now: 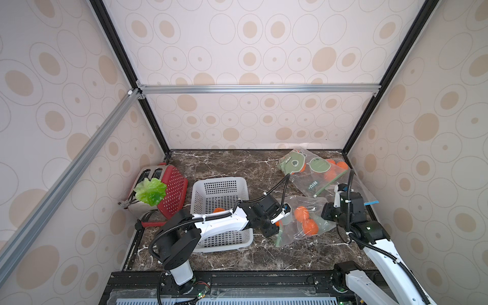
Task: Open the zip-top bag and take out the orange
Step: Pick up the orange from the zipper food storage bag, then place the orange in the basket.
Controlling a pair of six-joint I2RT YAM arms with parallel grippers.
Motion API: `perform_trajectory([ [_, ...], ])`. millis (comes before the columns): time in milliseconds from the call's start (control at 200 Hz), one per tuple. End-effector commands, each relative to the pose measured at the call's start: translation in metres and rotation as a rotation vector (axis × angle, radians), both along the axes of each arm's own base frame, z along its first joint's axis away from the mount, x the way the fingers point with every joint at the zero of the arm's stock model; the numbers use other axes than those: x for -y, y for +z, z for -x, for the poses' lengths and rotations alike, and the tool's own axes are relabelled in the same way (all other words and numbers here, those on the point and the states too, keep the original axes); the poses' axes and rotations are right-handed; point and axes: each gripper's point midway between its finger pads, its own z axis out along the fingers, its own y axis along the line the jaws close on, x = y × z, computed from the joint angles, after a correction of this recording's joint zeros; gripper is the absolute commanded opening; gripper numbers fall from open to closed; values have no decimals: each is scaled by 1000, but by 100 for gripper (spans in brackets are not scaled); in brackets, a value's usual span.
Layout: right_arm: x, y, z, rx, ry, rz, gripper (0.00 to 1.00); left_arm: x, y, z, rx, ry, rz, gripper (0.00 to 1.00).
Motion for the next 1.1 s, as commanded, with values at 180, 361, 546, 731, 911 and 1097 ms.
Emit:
perform_trajectory([
  [180,4,1,0,5,-21,-8,0,-37,16,6,55,39,-86,43],
  [361,4,2,0,7,-20,-10,0,-47,17,9,55,55,-104,43],
  [546,3,1,1,5,-17,-13,0,-57,40,9,98,100,-40,42],
  [731,2,1,1,7,-13,-17,0,-69,76,-3,203,188,41,41],
  [911,2,0,1,8,-11,-19,0,-101,103,-34,288,378,136,44],
  [1097,0,-1,1,7,-6,-25,0,-162,105,-81,312,714,181,49],
])
